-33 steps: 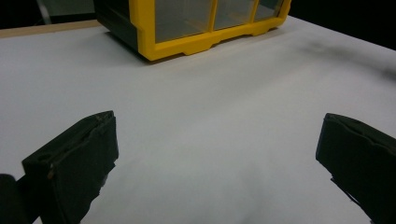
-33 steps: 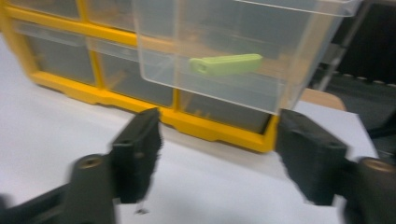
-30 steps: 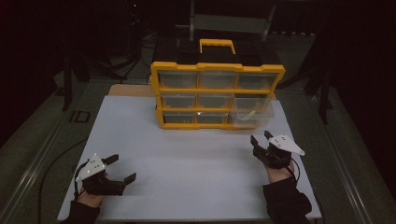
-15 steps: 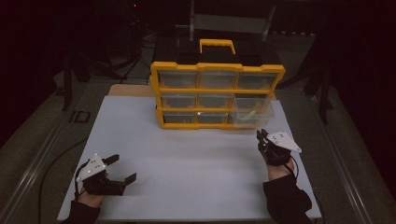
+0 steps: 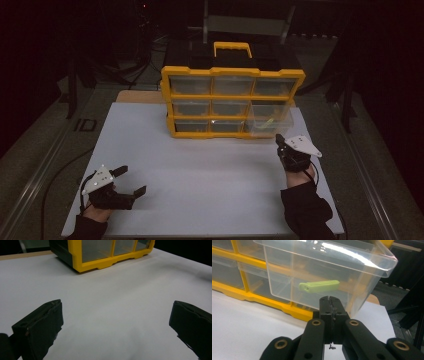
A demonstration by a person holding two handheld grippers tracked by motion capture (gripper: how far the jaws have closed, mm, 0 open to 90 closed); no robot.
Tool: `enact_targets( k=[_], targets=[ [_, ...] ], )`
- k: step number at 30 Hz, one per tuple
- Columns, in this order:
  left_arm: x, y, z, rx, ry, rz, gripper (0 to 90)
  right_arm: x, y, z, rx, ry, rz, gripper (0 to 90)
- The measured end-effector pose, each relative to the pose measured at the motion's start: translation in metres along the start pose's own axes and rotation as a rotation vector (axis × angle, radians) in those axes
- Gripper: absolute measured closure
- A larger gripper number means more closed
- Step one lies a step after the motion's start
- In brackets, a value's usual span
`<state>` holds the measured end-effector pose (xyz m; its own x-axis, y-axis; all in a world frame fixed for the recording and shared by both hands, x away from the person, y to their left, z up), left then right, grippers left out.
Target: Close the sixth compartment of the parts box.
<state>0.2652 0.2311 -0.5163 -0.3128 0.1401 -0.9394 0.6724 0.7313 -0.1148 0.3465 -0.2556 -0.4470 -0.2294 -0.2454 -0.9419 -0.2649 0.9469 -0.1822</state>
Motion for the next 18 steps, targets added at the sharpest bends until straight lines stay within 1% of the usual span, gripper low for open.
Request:
enact_targets(
  k=[8,13,18],
  targets=[
    [0.0,0.0,0.0,0.003,-0.001,0.001,0.0,-0.001,-0.003,0.008,0.019,0.007,-0.024,90.0],
    [0.0,0.0,0.0,0.003,-0.002,0.0,0.0,0.0,-0.005,0.012,0.011,0.007,-0.007,90.0],
    [0.0,0.0,0.0,0.003,-0.001,-0.003,0.0,0.0,-0.006,0.014,0.006,0.005,-0.009,90.0]
  ],
)
Point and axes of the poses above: each handheld gripper's, and its own axes: z roughly forward along the jaws, x roughly out of its underside, y roughly to its left, the point moved 4 cm from there along z, roughly forward along the jaws, and after that the axes turned 5 degrees about -y, right-handed, at the moved point
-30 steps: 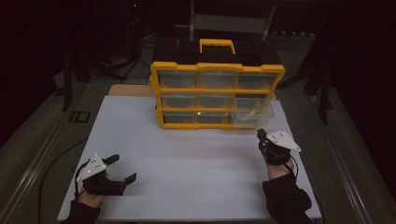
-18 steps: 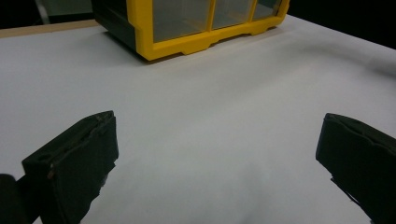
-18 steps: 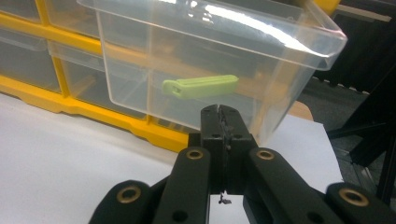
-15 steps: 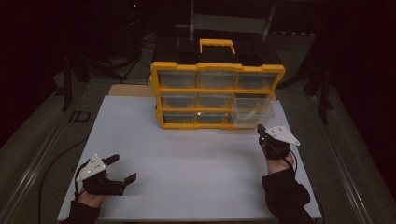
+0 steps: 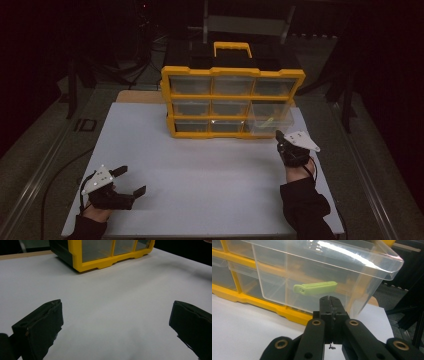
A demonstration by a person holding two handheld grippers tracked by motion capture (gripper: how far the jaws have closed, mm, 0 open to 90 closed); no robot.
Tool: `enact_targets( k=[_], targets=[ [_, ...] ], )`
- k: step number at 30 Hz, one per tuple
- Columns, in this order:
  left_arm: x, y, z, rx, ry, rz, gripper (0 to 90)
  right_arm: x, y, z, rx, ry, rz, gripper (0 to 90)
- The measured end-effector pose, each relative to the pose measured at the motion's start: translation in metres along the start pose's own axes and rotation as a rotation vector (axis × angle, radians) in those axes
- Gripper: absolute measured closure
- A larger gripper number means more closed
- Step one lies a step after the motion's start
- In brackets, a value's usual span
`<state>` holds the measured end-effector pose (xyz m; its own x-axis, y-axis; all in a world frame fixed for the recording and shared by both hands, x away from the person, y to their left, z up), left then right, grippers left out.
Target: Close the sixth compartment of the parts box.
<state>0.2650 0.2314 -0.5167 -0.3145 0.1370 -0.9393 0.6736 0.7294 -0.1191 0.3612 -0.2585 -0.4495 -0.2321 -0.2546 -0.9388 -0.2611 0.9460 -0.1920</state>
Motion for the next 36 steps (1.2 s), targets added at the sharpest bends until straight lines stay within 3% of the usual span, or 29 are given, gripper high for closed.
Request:
enact_targets(
  k=[36],
  targets=[
    [0.0,0.0,0.0,0.006,-0.002,0.001,0.0,-0.016,-0.007,0.038,-0.02,0.008,-0.009,90.0]
  ],
)
Point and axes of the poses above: each handheld gripper's, and its own axes: z roughly forward along the jaws, x roughly out of its underside, y roughly to its left, the point moved 4 cm from there along z, roughly forward along the jaws, and after that the axes turned 5 degrees about -y, right-handed, at the moved point
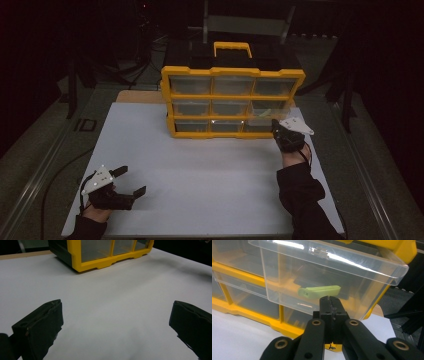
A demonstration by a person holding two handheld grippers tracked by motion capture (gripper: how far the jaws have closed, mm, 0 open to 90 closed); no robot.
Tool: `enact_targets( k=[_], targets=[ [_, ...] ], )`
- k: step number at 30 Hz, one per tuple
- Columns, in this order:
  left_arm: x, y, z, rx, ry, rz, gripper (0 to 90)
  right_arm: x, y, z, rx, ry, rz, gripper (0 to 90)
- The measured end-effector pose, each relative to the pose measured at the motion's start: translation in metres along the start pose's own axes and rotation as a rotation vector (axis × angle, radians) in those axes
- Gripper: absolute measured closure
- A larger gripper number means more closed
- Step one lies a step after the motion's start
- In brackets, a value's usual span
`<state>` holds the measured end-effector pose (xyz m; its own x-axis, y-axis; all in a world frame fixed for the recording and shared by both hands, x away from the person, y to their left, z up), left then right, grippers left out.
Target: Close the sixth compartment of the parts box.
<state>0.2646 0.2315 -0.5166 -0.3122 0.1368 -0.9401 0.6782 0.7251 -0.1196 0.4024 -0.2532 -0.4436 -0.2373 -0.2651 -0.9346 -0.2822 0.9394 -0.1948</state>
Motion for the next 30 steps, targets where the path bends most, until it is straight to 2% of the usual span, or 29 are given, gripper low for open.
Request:
enact_targets(
  k=[30],
  targets=[
    [0.0,0.0,0.0,-0.003,0.001,-0.001,0.0,-0.008,-0.006,0.023,-0.007,0.01,0.009,90.0]
  ],
)
Point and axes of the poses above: each handheld gripper's, and its own axes: z roughly forward along the jaws, x roughly out of its underside, y roughly to its left, the point moved 4 cm from there along z, roughly forward along the jaws, and after that the axes turned 5 degrees about -y, right-handed, at the moved point
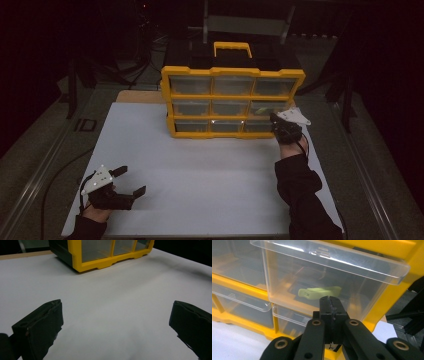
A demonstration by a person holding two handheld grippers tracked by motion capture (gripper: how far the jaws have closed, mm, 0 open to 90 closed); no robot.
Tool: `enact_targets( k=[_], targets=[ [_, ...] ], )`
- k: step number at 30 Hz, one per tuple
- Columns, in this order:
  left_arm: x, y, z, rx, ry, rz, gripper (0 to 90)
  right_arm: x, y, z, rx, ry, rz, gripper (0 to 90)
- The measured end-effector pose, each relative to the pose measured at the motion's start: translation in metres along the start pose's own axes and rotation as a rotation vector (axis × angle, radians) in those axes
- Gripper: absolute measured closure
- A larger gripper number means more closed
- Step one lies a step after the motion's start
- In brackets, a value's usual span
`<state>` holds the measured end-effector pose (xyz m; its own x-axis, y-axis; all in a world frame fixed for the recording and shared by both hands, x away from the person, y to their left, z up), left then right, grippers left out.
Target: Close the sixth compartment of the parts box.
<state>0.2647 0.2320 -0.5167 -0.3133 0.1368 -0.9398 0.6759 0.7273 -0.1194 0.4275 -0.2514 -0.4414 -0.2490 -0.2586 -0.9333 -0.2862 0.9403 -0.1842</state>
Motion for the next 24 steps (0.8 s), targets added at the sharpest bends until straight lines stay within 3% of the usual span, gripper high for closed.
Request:
enact_targets(
  k=[24],
  targets=[
    [0.0,0.0,-0.001,0.001,0.0,0.0,0.0,-0.005,0.004,0.015,-0.001,0.015,-0.008,90.0]
  ],
)
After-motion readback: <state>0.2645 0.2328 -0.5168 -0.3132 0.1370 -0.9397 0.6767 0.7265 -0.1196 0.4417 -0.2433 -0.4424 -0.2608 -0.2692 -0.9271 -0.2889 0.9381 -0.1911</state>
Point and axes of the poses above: each handheld gripper's, and its own axes: z roughly forward along the jaws, x roughly out of its underside, y roughly to its left, the point moved 4 cm from there along z, roughly forward along the jaws, and after that the axes turned 5 degrees about -y, right-handed, at the moved point
